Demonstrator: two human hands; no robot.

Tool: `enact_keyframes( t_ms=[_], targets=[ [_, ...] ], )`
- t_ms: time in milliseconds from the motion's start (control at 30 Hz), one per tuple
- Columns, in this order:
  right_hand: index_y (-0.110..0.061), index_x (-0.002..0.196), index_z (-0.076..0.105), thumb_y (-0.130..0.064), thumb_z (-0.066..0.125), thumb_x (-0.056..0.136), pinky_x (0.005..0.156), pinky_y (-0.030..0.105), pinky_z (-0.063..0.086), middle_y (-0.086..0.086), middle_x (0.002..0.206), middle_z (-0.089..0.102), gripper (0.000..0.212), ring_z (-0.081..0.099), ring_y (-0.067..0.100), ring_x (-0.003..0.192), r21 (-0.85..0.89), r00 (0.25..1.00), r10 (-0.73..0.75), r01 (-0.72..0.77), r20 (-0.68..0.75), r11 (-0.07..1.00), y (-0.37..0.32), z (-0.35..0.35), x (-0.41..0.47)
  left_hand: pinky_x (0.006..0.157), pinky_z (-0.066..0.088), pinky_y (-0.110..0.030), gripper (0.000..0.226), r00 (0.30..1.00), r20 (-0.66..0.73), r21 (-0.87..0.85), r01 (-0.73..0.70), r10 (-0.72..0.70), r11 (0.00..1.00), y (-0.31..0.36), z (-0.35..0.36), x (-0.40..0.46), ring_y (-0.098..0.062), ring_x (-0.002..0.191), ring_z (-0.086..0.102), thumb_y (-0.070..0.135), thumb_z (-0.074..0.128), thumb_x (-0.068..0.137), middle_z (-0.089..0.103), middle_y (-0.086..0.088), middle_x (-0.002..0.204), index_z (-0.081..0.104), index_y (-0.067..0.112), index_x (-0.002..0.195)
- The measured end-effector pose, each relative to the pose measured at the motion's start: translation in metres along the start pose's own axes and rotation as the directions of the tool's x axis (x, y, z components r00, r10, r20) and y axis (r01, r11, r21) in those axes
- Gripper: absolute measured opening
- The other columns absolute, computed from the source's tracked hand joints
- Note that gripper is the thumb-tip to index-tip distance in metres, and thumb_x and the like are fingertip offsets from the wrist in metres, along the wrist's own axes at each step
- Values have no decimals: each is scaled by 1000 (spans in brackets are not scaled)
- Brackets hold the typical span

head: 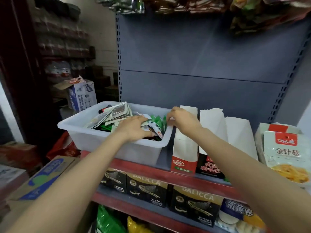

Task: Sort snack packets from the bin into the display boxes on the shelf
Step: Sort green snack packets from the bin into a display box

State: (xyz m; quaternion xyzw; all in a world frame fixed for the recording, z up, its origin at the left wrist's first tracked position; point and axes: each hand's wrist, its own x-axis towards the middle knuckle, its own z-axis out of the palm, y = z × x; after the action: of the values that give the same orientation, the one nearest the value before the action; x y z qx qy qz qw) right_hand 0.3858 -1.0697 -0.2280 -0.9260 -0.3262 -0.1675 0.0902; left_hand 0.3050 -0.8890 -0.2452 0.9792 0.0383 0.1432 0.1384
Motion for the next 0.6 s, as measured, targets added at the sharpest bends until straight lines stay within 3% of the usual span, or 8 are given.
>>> enact_keyframes(
  t_ms=[100, 200, 333, 467, 533, 600],
  targets=[
    [-14, 97, 66, -8, 52, 92, 80, 37, 45, 6, 105, 57, 16, 53, 21, 95, 204, 991, 19, 9, -135, 979, 1, 0, 0, 105, 32, -31, 74, 1000, -26, -49, -16, 15, 999, -2, 1, -2, -18, 134, 38, 58, 68, 73, 41, 5, 146, 45, 30, 138],
    [-10, 90, 65, -12, 55, 92, 77, 27, 39, 0, 94, 64, 10, 52, 12, 85, 468, 967, 81, 43, -243, 883, -1, -6, -8, 107, 34, -34, 77, 997, -64, -143, -60, 52, 988, -2, 0, -4, -14, 130, 43, 55, 76, 65, 48, 10, 141, 50, 31, 133],
    [-5, 86, 65, -9, 57, 91, 76, 16, 44, -1, 86, 67, 11, 60, 7, 81, 663, 938, 151, 102, -313, 742, -13, -19, -19, 103, 42, -36, 64, 984, -65, -387, -179, 166, 905, 6, -1, -6, -11, 120, 54, 43, 81, 67, 59, 8, 130, 59, 29, 125],
    [-10, 80, 62, -10, 56, 92, 81, 38, 51, 12, 84, 66, 13, 63, 28, 83, 801, 906, 280, 99, -318, 590, -21, -32, -22, 90, 49, -30, 22, 969, -201, -615, -236, 140, 753, 26, -6, -13, -10, 95, 65, 24, 69, 84, 70, 6, 104, 68, 19, 105],
    [-15, 75, 58, -10, 56, 92, 84, 47, 53, 11, 77, 63, 18, 61, 26, 76, 880, 892, 361, 80, -273, 469, -21, -42, -27, 82, 48, -27, 8, 946, -316, -648, -267, 68, 713, 35, -15, -18, -9, 84, 63, 15, 61, 90, 70, 6, 87, 68, 15, 92],
    [-13, 76, 55, -9, 54, 93, 82, 47, 54, 11, 76, 62, 18, 59, 20, 74, 917, 899, 375, 69, -228, 392, -22, -49, -36, 75, 45, -24, 12, 911, -412, -637, -282, -8, 718, 43, -26, -21, -7, 76, 59, 12, 57, 92, 66, 9, 78, 66, 15, 86]
  ],
)
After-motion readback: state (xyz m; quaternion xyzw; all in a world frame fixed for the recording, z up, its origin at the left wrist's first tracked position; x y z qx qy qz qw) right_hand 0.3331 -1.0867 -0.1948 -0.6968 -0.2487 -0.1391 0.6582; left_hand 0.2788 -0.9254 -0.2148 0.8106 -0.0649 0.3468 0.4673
